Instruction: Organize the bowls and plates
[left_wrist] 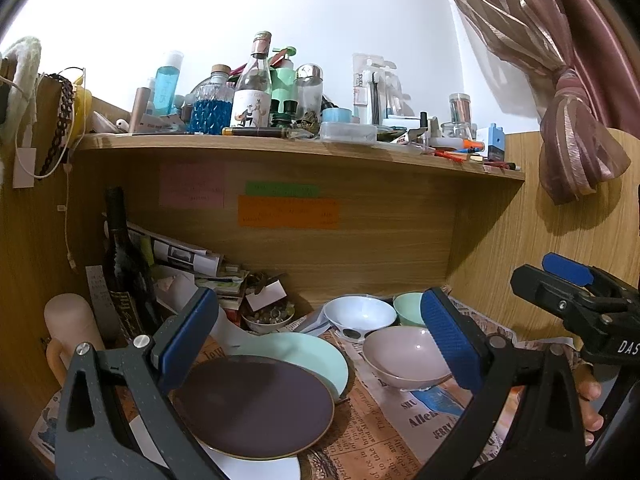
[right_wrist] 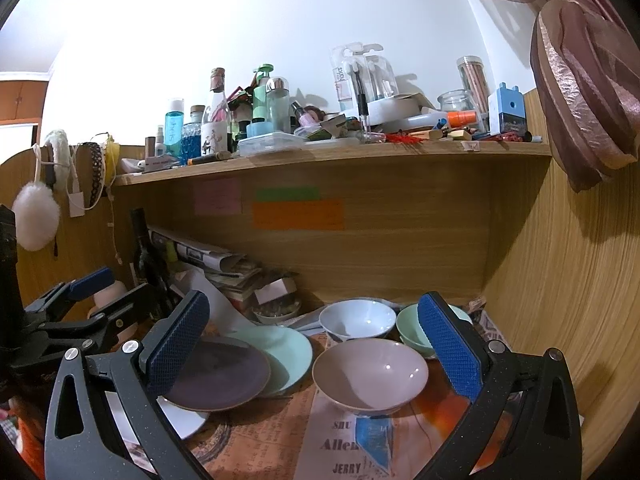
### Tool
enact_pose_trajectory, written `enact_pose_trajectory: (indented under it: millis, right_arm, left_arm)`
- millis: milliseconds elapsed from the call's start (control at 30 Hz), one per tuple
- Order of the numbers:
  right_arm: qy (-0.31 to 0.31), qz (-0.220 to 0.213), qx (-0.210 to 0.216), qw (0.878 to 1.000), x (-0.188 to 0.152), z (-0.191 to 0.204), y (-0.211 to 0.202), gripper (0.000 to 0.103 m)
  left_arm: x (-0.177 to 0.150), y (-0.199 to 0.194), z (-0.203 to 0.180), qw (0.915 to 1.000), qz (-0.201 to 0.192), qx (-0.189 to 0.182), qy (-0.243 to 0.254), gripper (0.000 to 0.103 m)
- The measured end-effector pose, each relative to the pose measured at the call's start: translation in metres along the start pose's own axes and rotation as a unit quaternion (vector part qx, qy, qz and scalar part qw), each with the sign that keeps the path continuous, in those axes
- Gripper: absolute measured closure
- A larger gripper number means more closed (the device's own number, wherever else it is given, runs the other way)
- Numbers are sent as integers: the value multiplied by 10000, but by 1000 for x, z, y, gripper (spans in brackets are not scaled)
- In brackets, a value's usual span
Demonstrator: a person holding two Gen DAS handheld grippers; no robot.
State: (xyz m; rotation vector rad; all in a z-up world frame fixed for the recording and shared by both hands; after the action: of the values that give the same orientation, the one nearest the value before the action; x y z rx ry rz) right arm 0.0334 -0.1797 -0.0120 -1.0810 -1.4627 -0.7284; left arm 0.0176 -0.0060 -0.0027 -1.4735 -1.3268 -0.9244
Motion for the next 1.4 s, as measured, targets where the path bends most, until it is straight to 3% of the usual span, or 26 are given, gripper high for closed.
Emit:
enact_pose_trajectory:
  millis: [1400]
  right_arm:
    - [116,-54,97,9999,-1,-1,0,0]
  left_arm:
    - [1,4,4,10000,11,10,-18,0]
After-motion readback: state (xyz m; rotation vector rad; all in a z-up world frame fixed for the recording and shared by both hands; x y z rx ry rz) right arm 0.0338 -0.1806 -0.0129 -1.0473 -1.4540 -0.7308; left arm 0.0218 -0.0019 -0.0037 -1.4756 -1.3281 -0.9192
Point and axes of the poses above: each gripper's, at about its wrist camera, not at the fingertips, and y roughly the way its jaws point, z to its left, x to its top, the point moved 2 cm from there along y, roughly the way its jaws point, and after that the axes turned 14 degrees about -y, right-handed, at the moved point
